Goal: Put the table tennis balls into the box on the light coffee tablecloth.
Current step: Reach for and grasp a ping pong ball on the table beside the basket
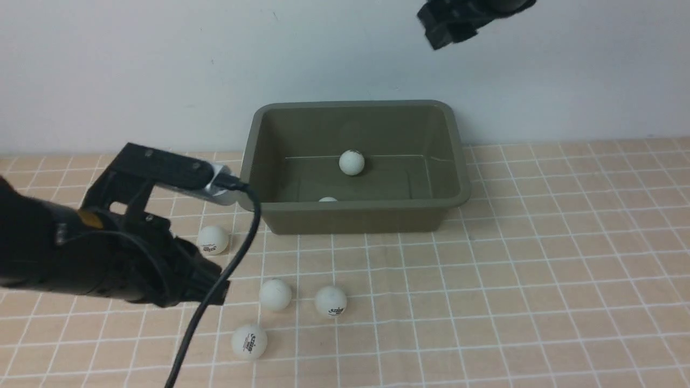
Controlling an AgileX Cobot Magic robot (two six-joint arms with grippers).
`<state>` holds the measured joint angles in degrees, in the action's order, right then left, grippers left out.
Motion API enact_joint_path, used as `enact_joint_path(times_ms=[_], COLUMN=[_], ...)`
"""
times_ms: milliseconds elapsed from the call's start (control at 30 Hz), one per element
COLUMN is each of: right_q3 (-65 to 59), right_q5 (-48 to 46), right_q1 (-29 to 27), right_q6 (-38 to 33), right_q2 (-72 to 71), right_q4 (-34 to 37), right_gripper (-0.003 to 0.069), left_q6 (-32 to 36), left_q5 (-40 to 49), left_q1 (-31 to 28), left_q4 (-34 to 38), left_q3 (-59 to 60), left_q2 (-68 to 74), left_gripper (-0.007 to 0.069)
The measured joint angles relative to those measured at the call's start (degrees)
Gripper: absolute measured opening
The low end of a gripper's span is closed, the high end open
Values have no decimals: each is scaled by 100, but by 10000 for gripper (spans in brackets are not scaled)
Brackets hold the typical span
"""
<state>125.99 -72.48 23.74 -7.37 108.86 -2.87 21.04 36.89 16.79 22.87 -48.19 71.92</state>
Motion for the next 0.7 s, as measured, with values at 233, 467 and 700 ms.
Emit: enact_joint_path(times_ms=[233,467,700], right_q3=[-1121,-3017,-4623], right_q5=[-7,-37,-56], right_q1=[-549,-1181,-1258], right_q6=[28,48,48], right_q2=[-1735,-3016,-4064], right_q4=[-319,-345,-335], right_gripper=[67,-15,-17], left_q6=[-1843,-3283,-3515], left_q5=[644,1252,1007], left_q1=[247,247,247], left_q4=[-1994,-3595,-3774], left_q3=[-1590,-2395,-2414], left_q2=[1006,1652,2070], left_gripper=[-69,-61,32])
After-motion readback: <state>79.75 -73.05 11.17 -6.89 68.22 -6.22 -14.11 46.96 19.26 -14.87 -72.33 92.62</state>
